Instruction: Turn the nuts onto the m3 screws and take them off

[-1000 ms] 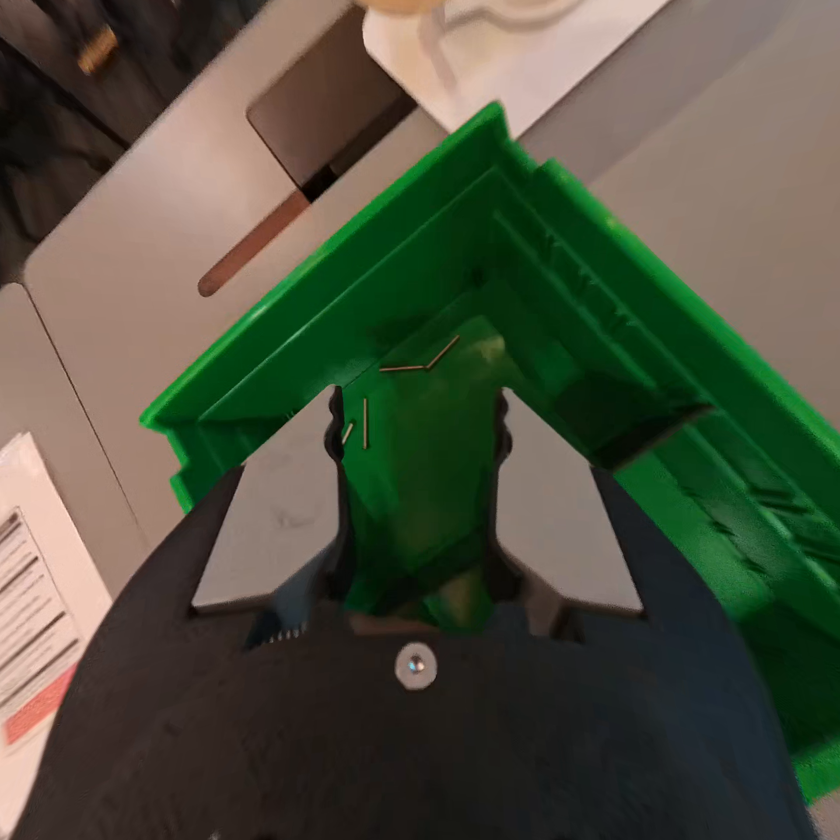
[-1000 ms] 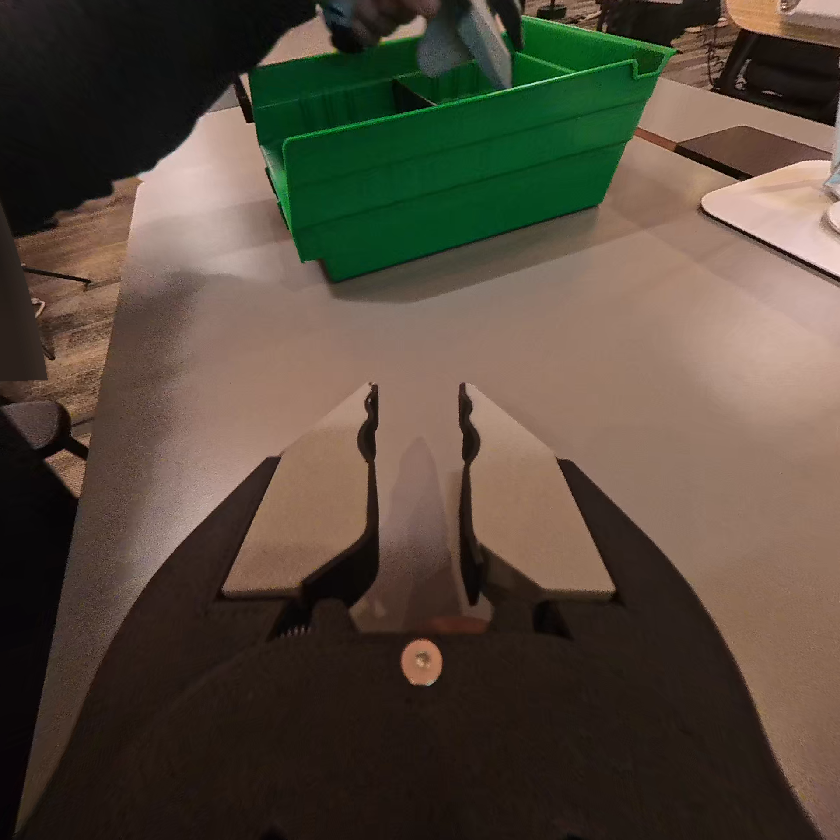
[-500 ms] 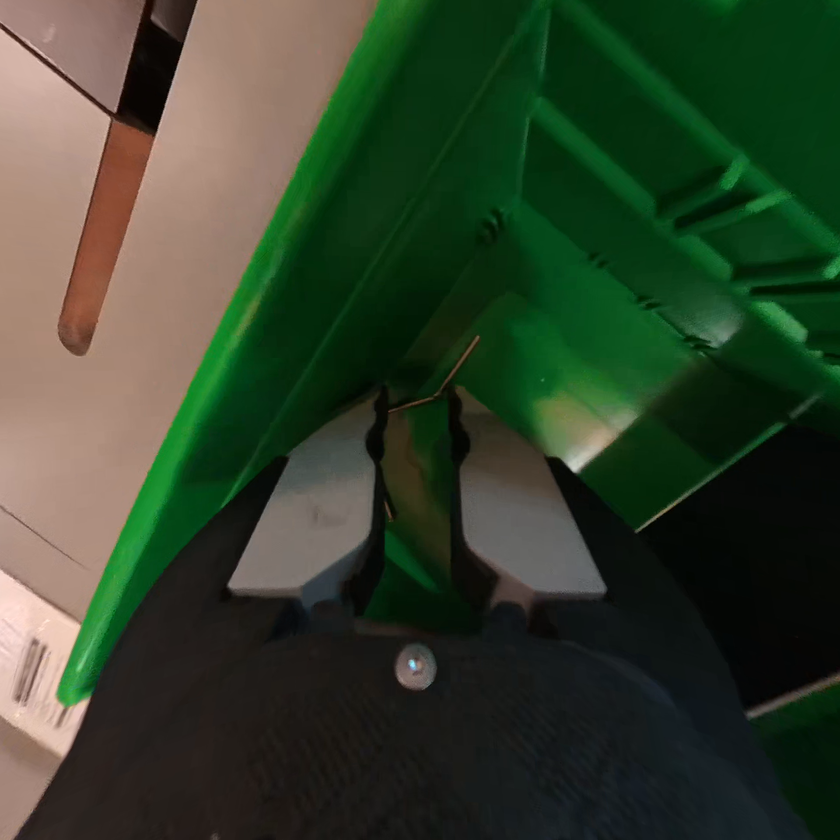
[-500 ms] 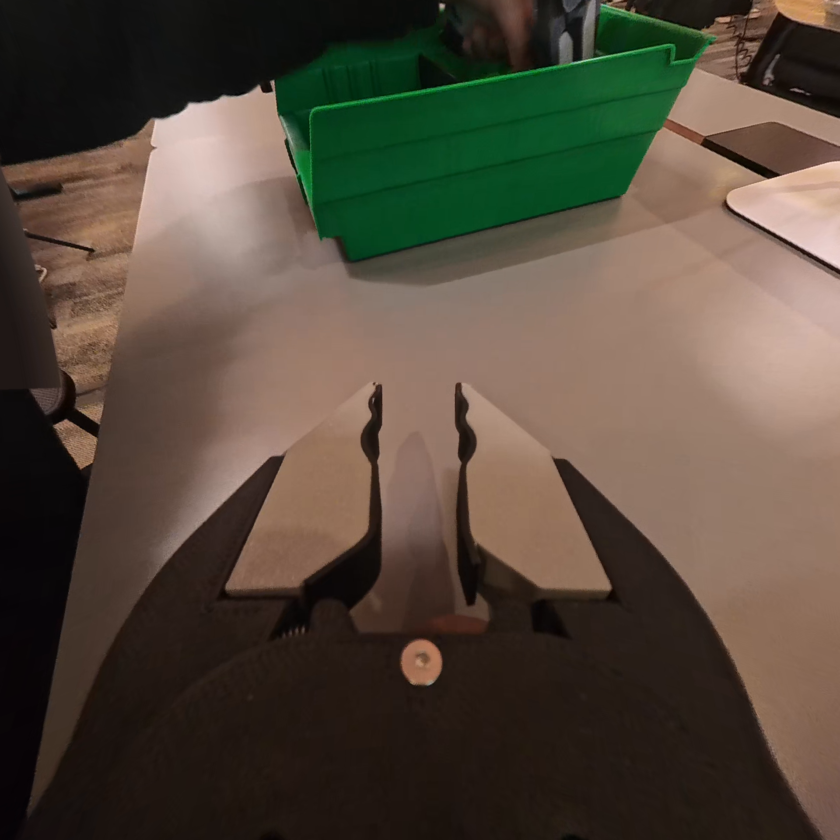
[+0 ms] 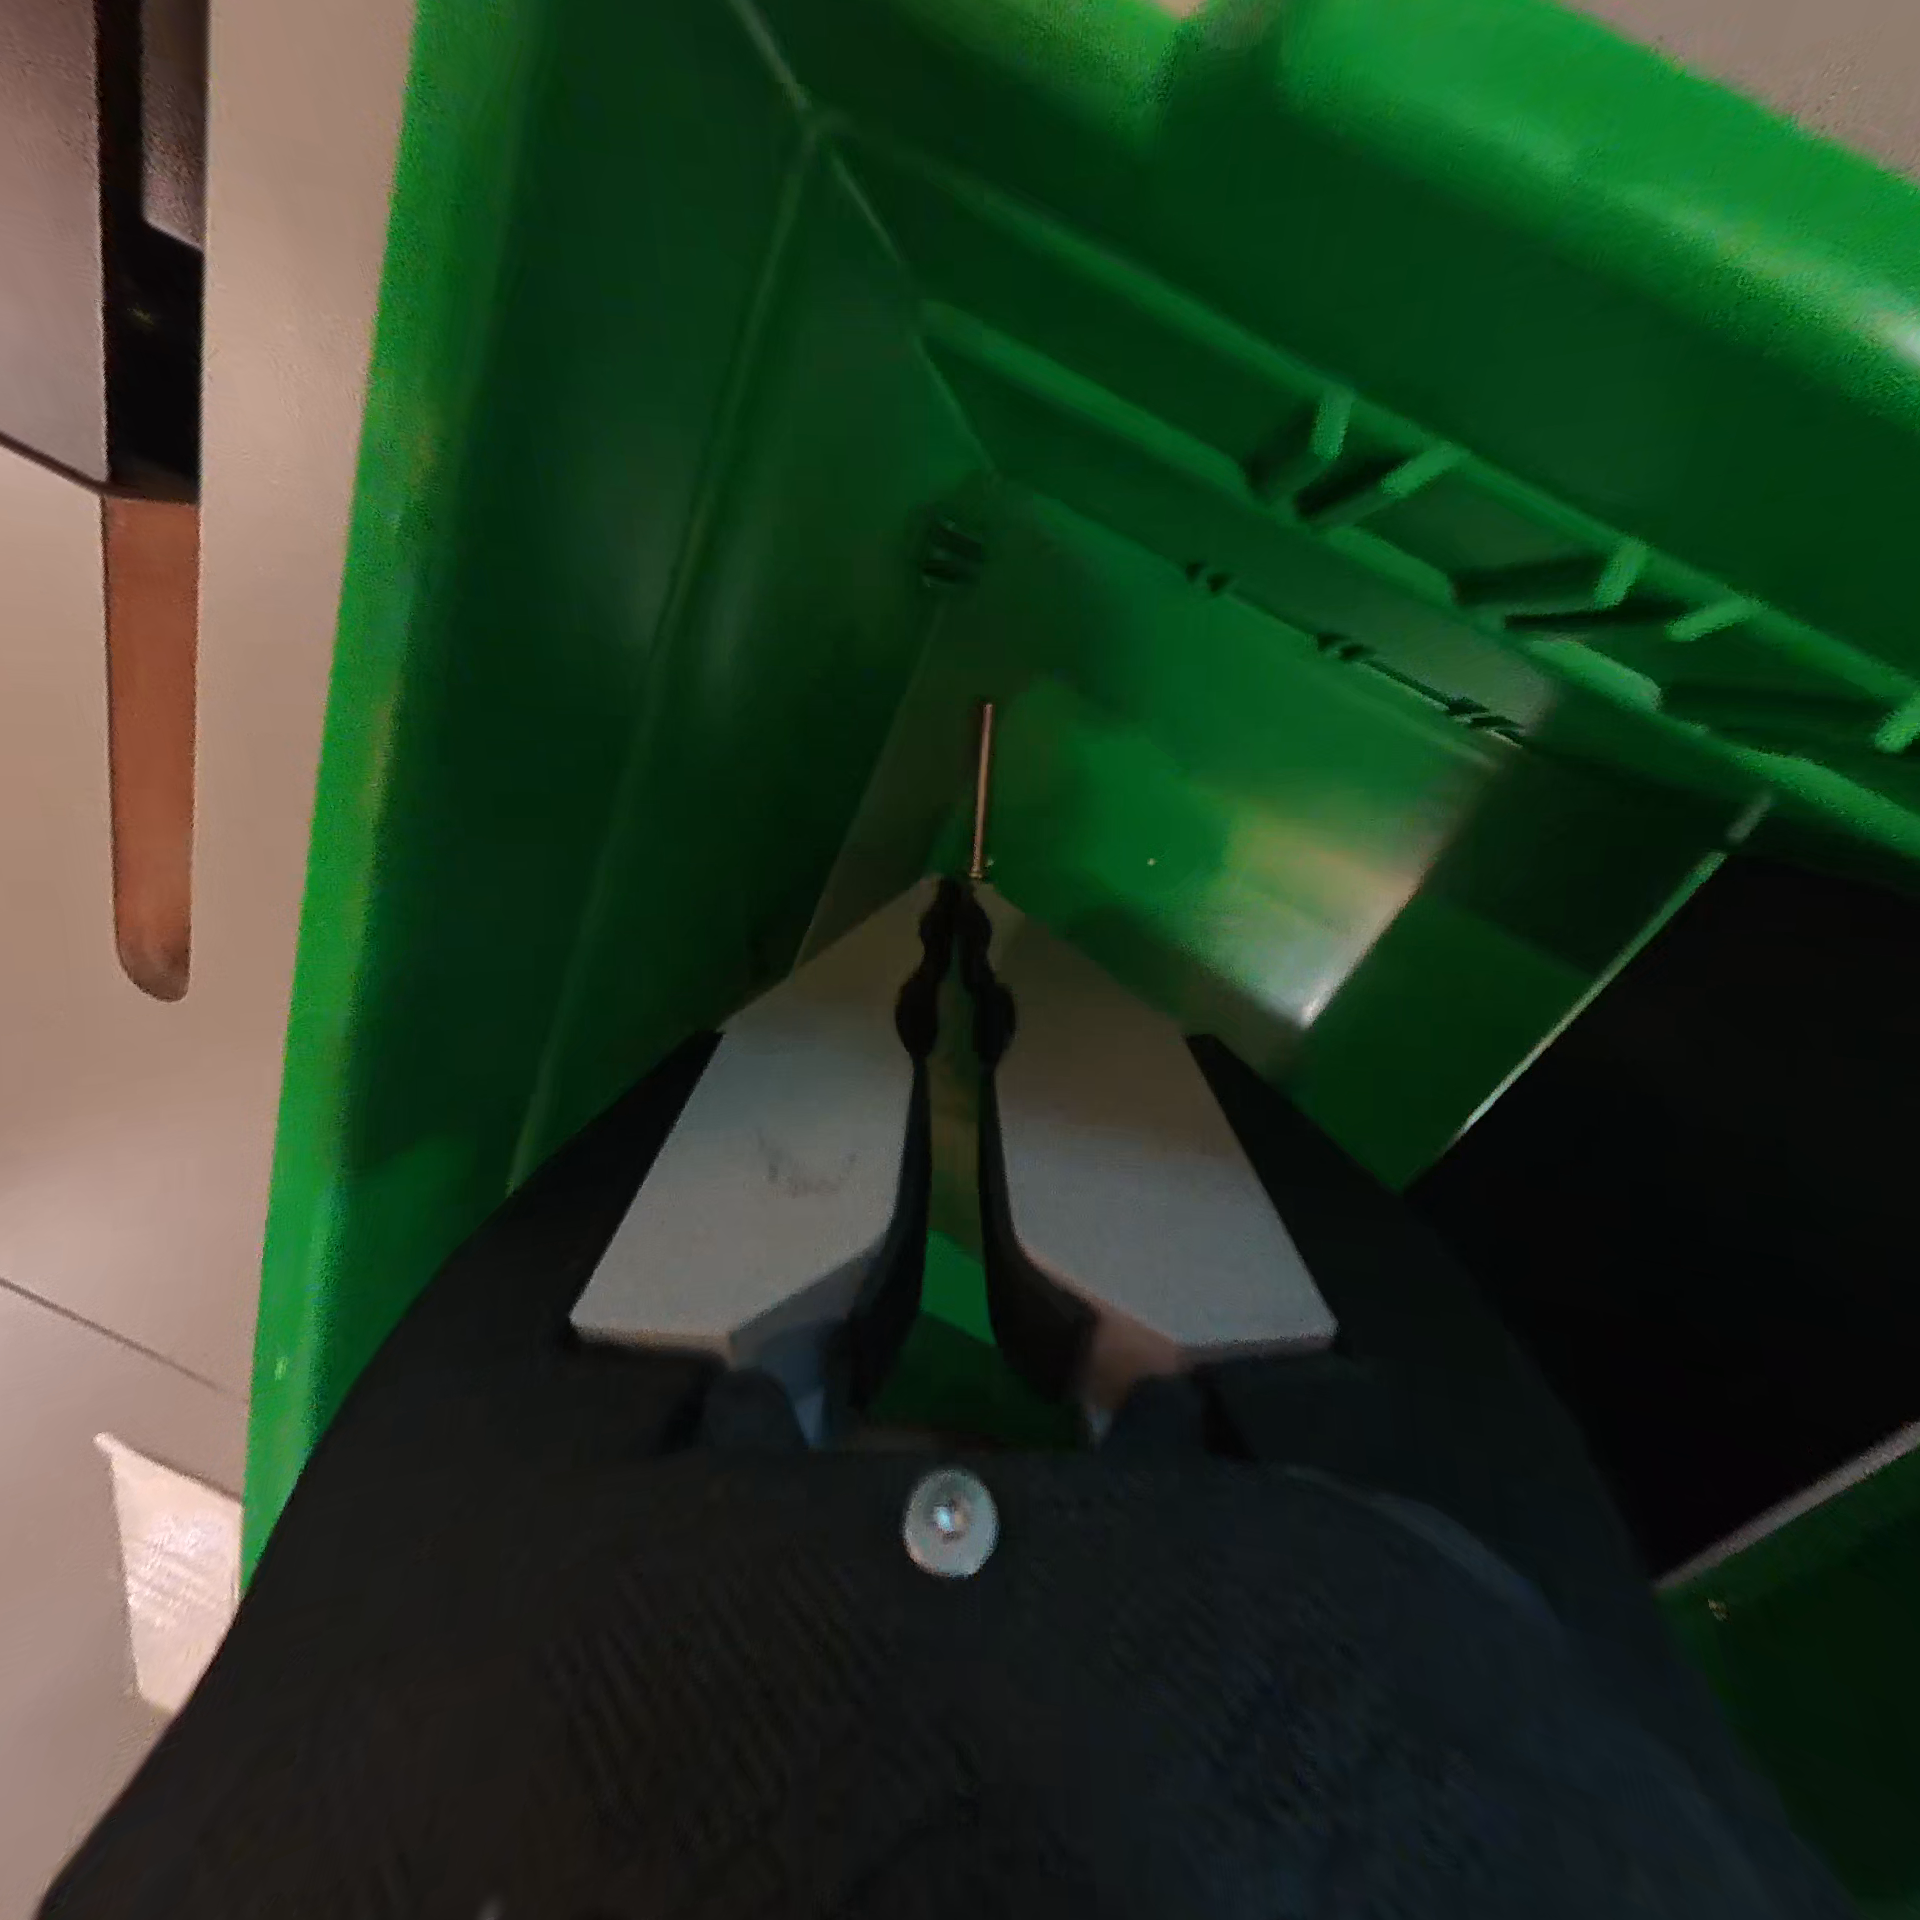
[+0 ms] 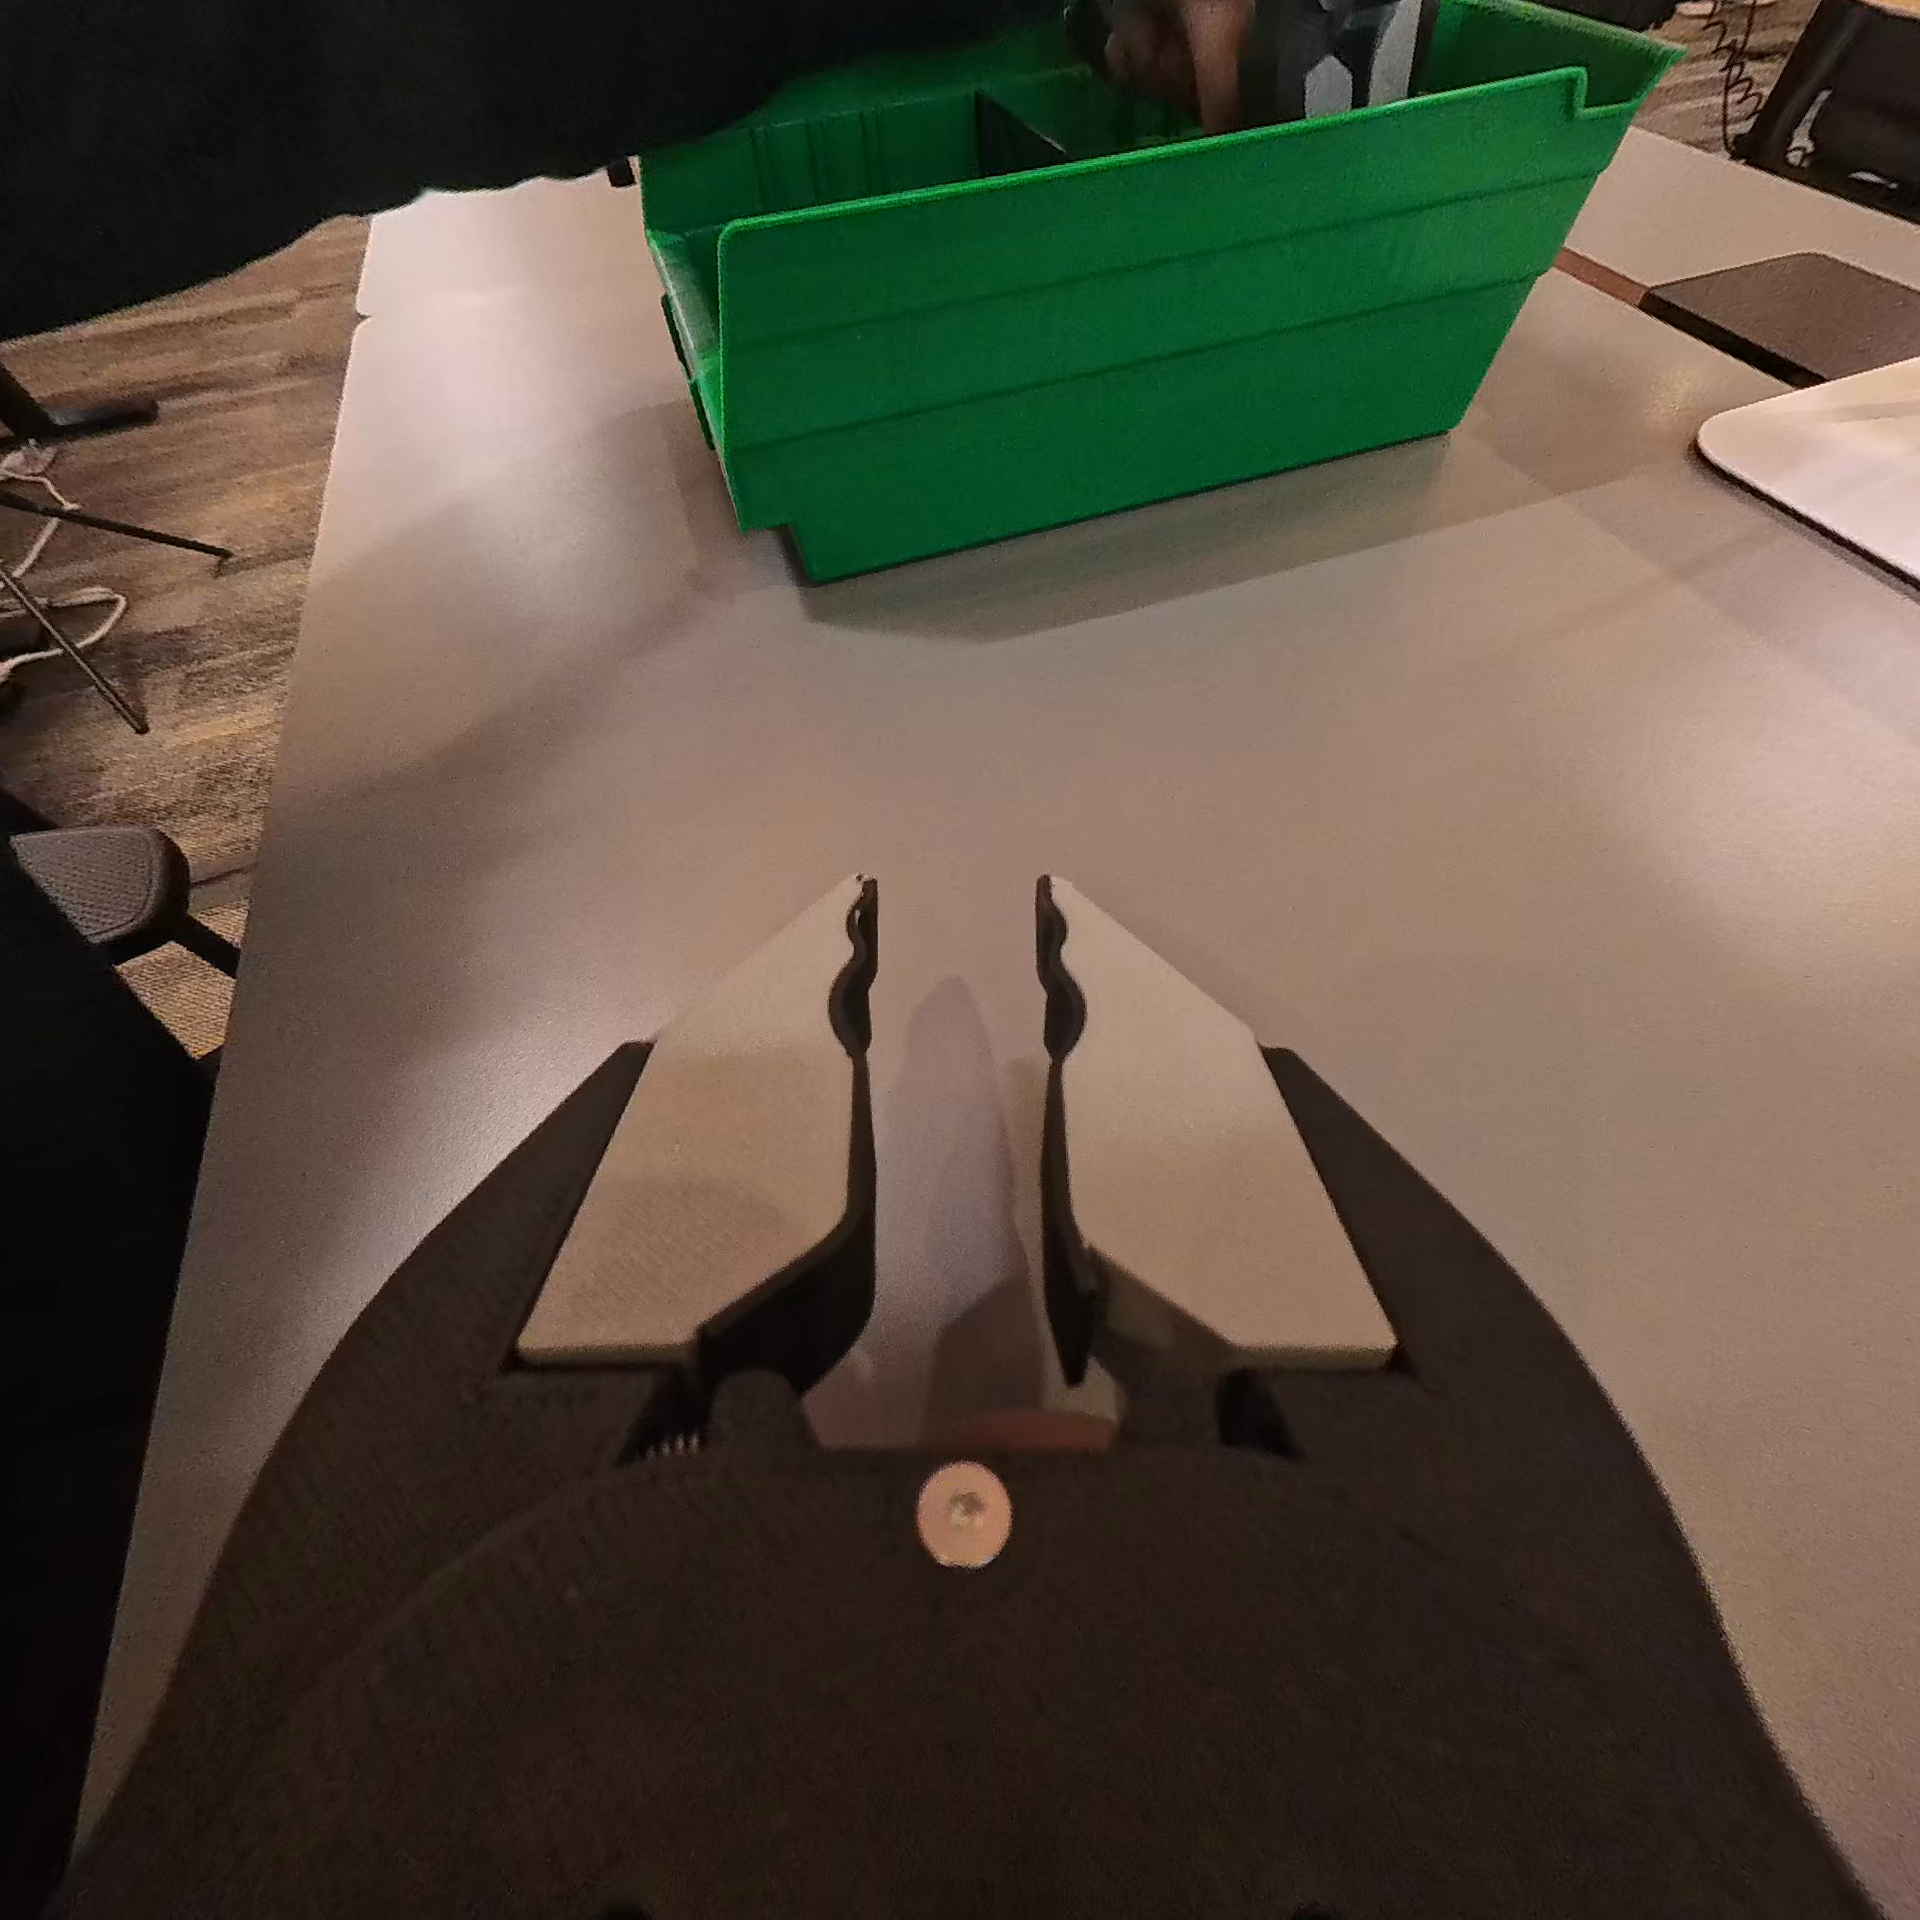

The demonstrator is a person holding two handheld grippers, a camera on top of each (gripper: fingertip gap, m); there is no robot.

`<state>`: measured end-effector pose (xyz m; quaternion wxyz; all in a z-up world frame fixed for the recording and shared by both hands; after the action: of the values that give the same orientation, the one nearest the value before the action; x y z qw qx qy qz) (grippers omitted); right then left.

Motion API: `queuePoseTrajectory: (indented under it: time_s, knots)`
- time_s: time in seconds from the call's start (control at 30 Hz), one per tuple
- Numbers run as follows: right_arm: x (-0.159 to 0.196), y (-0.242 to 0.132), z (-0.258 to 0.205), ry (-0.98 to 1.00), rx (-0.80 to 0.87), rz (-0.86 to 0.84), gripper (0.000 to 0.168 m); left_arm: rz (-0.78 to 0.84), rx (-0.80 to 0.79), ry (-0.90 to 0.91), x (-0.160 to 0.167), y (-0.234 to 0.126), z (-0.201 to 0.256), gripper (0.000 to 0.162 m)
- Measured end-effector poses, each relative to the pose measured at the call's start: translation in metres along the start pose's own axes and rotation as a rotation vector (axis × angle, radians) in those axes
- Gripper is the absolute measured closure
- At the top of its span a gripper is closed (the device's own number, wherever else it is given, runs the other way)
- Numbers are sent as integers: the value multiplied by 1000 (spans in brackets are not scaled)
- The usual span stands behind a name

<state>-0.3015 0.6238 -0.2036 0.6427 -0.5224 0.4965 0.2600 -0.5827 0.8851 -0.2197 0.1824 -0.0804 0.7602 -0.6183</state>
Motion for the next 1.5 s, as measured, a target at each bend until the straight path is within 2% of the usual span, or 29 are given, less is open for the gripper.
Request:
queuePoseTrajectory:
  time_s: [0.3,0.37,0.57,0.63,0.77,1.1,1.2,1.33,1.4,1.5]
  knots:
    - [0,-1,2,22,0,8,142,-21,-35,-35,5,-3,4,162]
    - [0,-1,2,18,3,7,142,7,-11,-31,5,-4,8,147]
    - [0,0,1,-1,13,-5,143,58,-51,9,-4,-6,8,138]
    - [0,0,1,-4,15,-5,143,59,-41,8,-7,-3,8,139]
    - [1,0,1,-3,16,-5,143,75,-17,-9,-11,1,7,160]
    - [0,-3,3,-2,24,8,144,92,-38,-85,-6,-6,13,162]
    - [0,-4,2,-13,30,13,145,145,-80,-152,1,-25,13,162]
    - [-4,-6,1,-20,37,36,145,298,-127,-233,9,-70,23,162]
    - [-7,-9,1,-17,40,62,145,422,-96,-260,6,-100,40,162]
    - [-15,-15,3,-4,39,119,145,716,22,-263,-16,-153,92,162]
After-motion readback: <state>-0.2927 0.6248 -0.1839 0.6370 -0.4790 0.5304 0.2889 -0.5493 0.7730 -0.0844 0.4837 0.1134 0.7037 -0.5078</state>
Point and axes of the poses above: each gripper's, where its closed fingertips meet, y out along the fingers, x out of its underside, z = x × y across the jaws, the point moved 6 cm from there along -y, back along the fingers, and after that the axes turned 1 degree about -y, right-handed, at the moved point
